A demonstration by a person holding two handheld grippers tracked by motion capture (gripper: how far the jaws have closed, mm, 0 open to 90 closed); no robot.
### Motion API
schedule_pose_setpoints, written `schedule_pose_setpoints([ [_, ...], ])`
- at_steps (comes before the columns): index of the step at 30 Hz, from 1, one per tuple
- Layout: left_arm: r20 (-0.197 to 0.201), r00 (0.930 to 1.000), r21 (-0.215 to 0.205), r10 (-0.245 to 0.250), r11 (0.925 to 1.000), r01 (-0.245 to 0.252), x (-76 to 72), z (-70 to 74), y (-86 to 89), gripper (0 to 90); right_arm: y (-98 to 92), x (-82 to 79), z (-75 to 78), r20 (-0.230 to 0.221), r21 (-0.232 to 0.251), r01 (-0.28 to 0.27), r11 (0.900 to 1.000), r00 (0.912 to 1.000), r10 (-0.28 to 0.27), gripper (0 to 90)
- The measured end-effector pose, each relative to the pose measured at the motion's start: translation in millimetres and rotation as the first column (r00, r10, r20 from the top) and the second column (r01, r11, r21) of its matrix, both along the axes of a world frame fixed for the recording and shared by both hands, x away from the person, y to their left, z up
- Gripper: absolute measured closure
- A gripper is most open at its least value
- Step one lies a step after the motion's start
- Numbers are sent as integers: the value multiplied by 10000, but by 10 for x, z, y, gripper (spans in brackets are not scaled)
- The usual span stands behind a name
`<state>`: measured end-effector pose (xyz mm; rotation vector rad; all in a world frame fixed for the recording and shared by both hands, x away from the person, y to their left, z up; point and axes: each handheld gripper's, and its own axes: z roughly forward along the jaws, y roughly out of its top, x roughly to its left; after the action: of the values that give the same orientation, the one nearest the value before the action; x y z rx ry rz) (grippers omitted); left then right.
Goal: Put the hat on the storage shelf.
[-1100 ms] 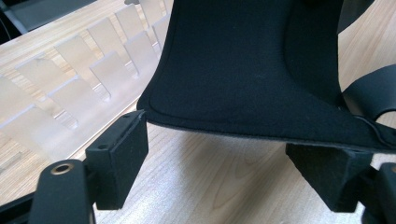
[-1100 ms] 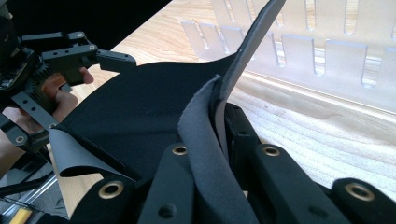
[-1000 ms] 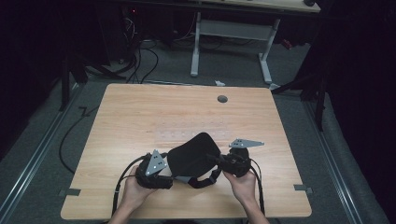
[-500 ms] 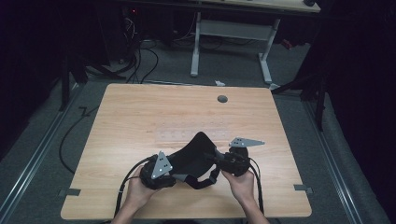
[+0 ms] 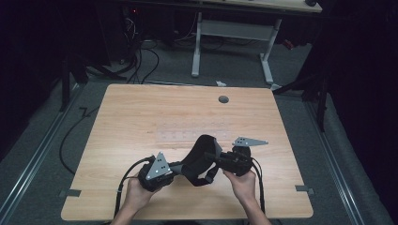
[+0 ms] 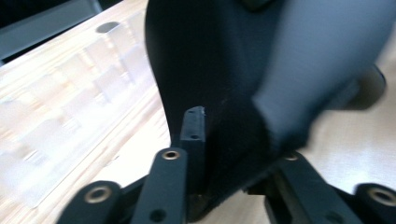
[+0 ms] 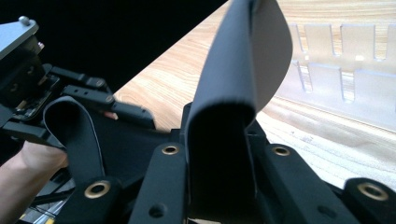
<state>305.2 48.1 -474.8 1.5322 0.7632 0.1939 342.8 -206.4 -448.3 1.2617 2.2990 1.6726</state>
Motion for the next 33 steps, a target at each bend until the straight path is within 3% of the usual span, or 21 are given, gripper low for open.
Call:
schedule_pose_setpoints([
  [5,-58,9981,-75,-620,9981,619,-101,52,-12,860,-33,22,-5,-12,126,114,9999,9999,-114,703],
  [7,-140,9966,-17,-807,9967,806,-127,60,-26,862,-45,18,8,81,243,213,9995,9997,-215,629],
  [12,-486,9966,49,-672,9977,676,-84,67,-4,863,-147,-5,24,266,485,530,9974,9982,-543,519],
  [16,-794,9956,-463,-498,9979,463,-51,120,61,862,-285,-36,-18,335,272,1049,9941,9938,-1058,459],
  [18,-1020,9935,-852,-506,9955,420,-36,144,104,861,-339,-46,-68,462,-194,1387,9901,9894,-1377,443],
  [21,-1187,9921,-923,-403,9953,293,-11,146,141,860,-385,-29,-188,625,-1368,1955,9711,9801,-1885,432],
  [26,-1275,9916,-988,-207,9951,81,-10,160,186,860,-463,33,-445,484,-2493,2560,9340,9665,-2520,420],
  [31,-1310,9914,-1192,55,9926,-213,6,188,252,860,-512,64,-597,768,-3458,3127,8847,9491,-3054,412],
  [33,-1362,9904,-1249,235,9913,-407,23,201,280,860,-521,86,-634,900,-3912,3214,8624,9459,-3118,400],
])
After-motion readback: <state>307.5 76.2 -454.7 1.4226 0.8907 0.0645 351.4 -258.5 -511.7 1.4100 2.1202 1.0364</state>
